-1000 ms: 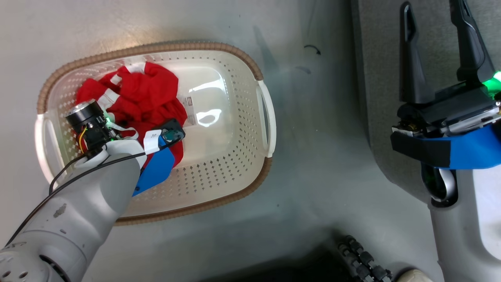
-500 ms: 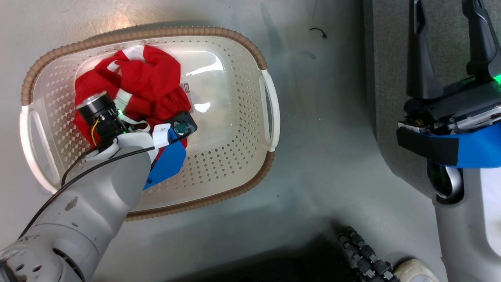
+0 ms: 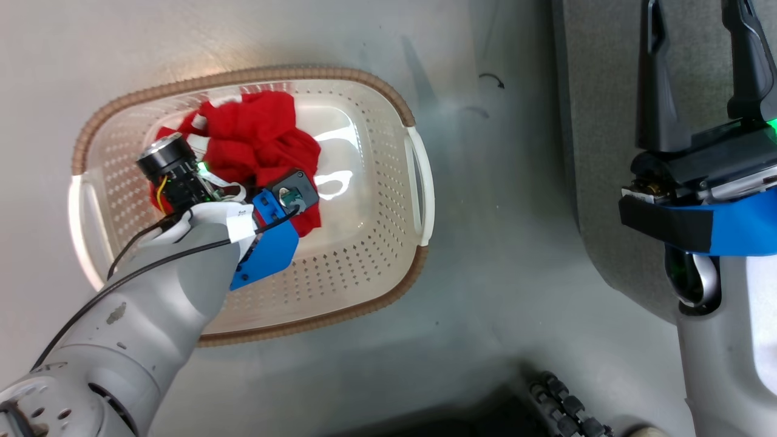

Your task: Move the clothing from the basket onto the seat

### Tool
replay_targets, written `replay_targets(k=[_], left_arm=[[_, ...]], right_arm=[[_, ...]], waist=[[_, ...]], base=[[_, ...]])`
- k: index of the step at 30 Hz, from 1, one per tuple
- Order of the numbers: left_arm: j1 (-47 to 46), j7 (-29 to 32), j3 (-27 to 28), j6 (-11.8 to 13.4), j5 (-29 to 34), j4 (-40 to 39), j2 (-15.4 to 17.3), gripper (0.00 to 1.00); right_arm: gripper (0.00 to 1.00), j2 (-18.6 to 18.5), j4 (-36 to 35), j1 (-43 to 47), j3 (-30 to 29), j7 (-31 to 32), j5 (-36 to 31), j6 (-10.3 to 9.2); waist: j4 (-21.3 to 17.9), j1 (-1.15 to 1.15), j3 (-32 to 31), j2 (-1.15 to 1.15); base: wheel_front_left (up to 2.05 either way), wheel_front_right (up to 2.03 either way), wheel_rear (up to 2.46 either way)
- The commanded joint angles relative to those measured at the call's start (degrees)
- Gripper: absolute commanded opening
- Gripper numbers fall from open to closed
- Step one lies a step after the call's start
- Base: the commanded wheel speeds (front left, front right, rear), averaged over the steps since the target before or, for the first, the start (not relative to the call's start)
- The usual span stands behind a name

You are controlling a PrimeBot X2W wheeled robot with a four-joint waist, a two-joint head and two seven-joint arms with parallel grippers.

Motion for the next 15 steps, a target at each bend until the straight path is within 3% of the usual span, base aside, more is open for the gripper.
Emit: replay_targets(k=[1,15], left_arm=[[0.23,-1.47,0.16,-0.02,-1.01,-0.15,-0.4,0.0],[4.0,-12.0,4.23,0.4,-7.72,0.65,-4.73,0.0]], right_arm=[[1.0,-0.23,0.32,0.65,-0.21,-0.03,-0.17,0.01],[1.0,-1.17,3.47,4.68,-0.73,-0.02,-0.96,0.01]], waist=[[0.88,0.0,-1.97,0.0],[3.95,0.0,-14.3,0.0]], base=[[0.0,0.0,0.0],[0.0,0.0,0.0]])
